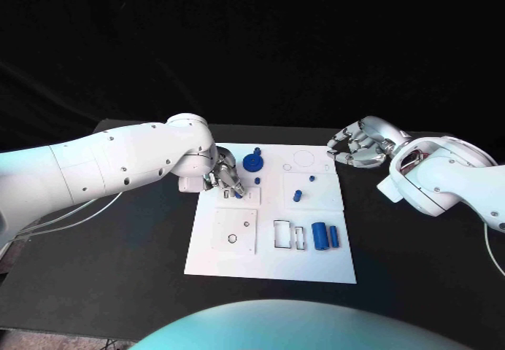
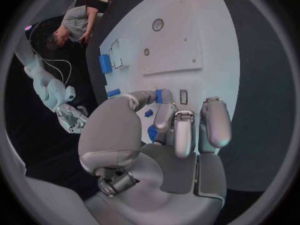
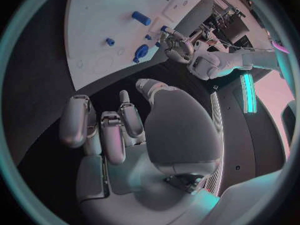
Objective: Assemble the parts on the task board
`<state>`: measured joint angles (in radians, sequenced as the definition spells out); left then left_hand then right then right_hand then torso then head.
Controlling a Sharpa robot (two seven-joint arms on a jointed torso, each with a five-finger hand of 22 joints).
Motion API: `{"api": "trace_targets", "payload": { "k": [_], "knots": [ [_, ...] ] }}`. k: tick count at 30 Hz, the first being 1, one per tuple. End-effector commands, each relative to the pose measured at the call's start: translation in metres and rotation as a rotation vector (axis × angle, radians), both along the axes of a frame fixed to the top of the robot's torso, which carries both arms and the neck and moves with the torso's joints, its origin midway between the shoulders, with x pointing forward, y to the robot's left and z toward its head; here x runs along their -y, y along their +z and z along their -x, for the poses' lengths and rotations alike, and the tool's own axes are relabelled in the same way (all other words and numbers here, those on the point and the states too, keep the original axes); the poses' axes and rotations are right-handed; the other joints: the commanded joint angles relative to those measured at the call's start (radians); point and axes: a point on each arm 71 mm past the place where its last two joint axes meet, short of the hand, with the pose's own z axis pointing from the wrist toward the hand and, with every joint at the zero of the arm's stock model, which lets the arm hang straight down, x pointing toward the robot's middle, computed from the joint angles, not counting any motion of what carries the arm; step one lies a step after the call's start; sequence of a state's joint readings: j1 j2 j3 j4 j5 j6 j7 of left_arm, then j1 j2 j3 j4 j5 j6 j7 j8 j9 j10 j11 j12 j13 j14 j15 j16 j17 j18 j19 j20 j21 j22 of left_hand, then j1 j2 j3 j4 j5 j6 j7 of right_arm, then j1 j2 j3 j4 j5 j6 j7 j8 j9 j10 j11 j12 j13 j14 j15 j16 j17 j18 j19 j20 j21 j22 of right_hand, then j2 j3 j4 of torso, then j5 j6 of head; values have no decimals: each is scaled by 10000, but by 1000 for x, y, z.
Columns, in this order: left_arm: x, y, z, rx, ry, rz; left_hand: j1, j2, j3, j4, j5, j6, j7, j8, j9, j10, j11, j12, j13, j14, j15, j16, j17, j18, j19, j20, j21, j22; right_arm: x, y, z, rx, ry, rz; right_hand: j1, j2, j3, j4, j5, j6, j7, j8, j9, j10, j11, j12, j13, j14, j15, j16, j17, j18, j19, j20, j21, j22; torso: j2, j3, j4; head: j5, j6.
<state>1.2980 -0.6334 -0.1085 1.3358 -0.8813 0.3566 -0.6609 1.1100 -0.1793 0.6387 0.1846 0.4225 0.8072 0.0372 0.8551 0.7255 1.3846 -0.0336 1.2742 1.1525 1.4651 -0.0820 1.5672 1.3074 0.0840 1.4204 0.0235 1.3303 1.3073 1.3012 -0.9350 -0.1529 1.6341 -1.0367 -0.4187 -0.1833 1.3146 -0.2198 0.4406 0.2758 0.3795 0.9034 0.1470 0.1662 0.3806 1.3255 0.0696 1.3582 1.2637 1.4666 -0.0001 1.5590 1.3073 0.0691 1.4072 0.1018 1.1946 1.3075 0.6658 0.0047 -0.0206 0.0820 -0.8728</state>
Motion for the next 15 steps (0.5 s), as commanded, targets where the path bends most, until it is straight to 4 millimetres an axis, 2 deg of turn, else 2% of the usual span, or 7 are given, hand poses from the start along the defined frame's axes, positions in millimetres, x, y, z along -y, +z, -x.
{"api": "trace_targets", "payload": {
  "k": [1,15],
  "knots": [
    [-2,-3,0,-6,49,-267,-100,-4,980,-1021,45,-19,-53,-26,4,-47,-8,-36,3,1057,-50,36,2634,-177,-43,33,-31,449,-1,0,1,-28,73,43,-68,0,48,15,58,-69,4,61,14,7,-60,2,-8,946,-87,-62,2279,156,-1,-61,-24,521,5,1,-2,-5,2],
    [-5,-4,0,-84,32,-358,-422,-70,584,-677,1,100,-112,-40,-40,-65,-50,-13,32,1057,-91,36,2634,-172,-47,-4,-86,441,0,0,0,-26,55,47,-70,-5,54,12,59,-72,4,62,14,6,-60,2,-9,946,-87,-62,2278,157,-4,-61,-32,517,1,-3,-1,-8,2]
  ]
}}
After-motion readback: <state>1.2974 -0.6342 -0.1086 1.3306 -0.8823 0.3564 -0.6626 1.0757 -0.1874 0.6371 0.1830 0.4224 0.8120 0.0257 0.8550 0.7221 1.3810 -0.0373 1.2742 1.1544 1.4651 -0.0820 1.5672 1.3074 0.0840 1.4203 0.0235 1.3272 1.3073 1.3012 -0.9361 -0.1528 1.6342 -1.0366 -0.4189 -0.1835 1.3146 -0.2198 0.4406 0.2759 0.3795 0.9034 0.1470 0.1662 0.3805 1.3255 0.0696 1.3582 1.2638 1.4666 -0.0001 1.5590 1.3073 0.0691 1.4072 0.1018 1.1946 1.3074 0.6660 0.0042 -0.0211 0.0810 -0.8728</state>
